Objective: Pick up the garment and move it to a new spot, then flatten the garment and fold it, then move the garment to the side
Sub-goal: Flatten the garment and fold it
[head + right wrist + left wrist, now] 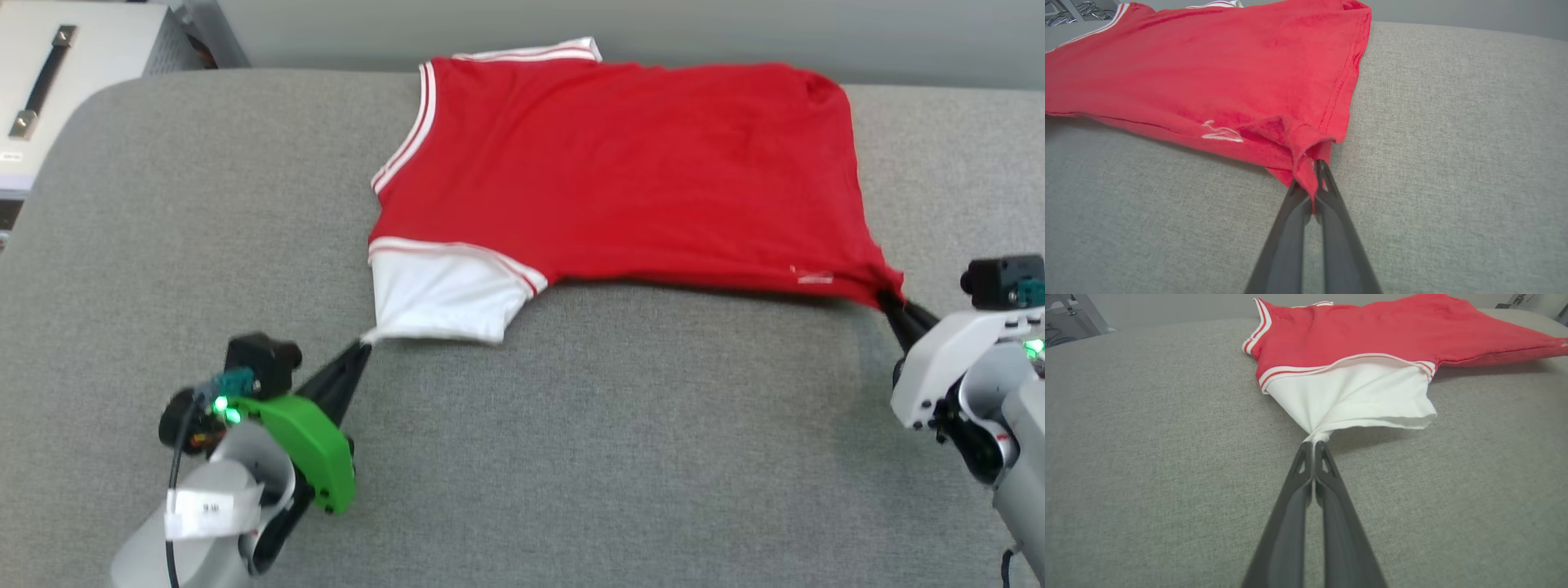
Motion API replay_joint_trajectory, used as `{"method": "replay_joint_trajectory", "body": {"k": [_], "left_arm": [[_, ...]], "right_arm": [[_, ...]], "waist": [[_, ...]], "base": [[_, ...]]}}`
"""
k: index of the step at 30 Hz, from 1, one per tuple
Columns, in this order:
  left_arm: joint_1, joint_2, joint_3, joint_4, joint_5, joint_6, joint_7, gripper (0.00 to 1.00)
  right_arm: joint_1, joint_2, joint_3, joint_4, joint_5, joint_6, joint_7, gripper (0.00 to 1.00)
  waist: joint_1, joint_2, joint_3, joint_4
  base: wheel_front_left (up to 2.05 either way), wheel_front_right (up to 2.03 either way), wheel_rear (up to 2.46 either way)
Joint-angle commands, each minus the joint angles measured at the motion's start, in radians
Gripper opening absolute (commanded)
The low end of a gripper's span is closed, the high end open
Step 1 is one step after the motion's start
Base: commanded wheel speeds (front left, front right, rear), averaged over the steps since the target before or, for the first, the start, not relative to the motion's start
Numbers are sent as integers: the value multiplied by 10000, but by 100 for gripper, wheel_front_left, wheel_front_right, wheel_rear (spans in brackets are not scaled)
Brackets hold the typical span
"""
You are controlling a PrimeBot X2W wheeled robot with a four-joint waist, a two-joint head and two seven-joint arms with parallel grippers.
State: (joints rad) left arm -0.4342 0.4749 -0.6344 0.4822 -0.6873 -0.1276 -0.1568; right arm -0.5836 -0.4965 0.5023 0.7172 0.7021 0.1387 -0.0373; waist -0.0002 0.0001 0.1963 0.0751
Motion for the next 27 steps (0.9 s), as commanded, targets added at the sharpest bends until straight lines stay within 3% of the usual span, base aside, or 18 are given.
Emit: {"method": "replay_joint_trajectory", "body": {"k": [1,11,21,27], "left_arm": [[408,164,-86,-132,-144,-1,134,0],[2312,1130,-496,-1901,-882,19,1393,0],[4165,2387,-847,-4208,-2112,252,3340,0],[4849,2872,-952,-5300,-2635,406,3915,0]], "right_arm": [[328,-88,57,-114,229,-80,126,0],[2176,-580,-9,-1041,1672,-80,1054,0],[4025,-1132,-189,-2403,2891,-80,1658,0],[5197,-1429,-278,-3311,3394,-80,2030,0]], "waist": [[2,-1,-481,32],[2,-1,-1394,23],[2,-1,-2105,-8],[2,-1,-2347,40]], "base": [[0,0,0],[0,0,0],[0,0,0],[0,0,0]]}}
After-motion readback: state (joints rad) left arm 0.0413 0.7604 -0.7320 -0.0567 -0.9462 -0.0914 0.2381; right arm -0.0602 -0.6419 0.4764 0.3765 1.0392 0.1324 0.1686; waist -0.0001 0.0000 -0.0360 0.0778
